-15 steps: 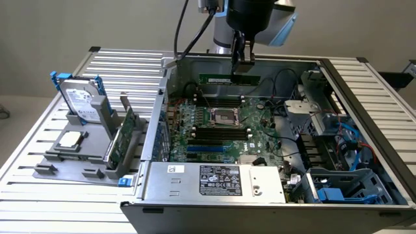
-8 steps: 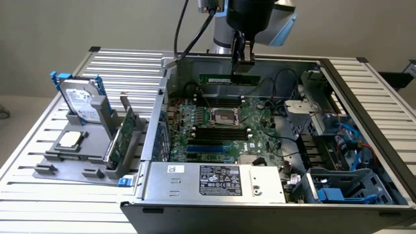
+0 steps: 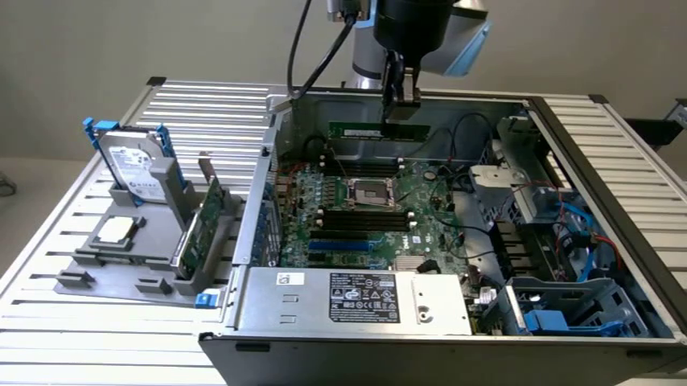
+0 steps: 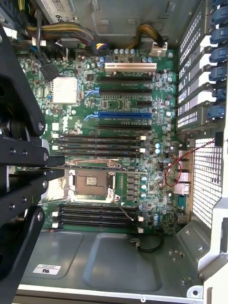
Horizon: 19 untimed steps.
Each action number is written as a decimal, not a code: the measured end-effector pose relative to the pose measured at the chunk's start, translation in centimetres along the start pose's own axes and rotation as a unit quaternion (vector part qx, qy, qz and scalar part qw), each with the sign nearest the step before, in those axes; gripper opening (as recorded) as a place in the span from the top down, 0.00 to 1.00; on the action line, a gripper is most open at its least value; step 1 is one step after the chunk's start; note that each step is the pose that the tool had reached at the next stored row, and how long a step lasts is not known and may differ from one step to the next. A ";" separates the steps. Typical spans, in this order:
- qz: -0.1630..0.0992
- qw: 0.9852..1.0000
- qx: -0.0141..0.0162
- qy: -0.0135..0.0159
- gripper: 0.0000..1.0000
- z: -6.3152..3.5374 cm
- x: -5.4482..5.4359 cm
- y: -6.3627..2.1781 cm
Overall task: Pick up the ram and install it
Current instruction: 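Insert the ram into the slot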
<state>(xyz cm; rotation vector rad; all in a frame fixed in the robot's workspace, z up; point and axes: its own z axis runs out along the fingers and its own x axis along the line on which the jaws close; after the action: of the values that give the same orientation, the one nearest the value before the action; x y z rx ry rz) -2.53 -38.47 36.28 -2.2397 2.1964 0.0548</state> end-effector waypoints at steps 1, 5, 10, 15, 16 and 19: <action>0.000 1.000 0.000 0.000 0.86 0.11 0.1 0.00; 0.000 1.000 0.000 0.000 0.86 0.81 1.1 0.14; -0.002 1.000 -0.003 0.000 0.86 1.65 2.4 0.15; -0.007 1.000 -0.003 0.000 0.86 2.55 2.8 0.17; -0.008 1.000 -0.003 0.000 0.86 2.72 2.9 0.16; -0.010 1.000 -0.003 0.000 0.86 3.25 3.0 0.17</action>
<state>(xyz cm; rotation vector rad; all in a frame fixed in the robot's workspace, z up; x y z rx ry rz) -2.71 -41.41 32.95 -2.2656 2.1762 0.0615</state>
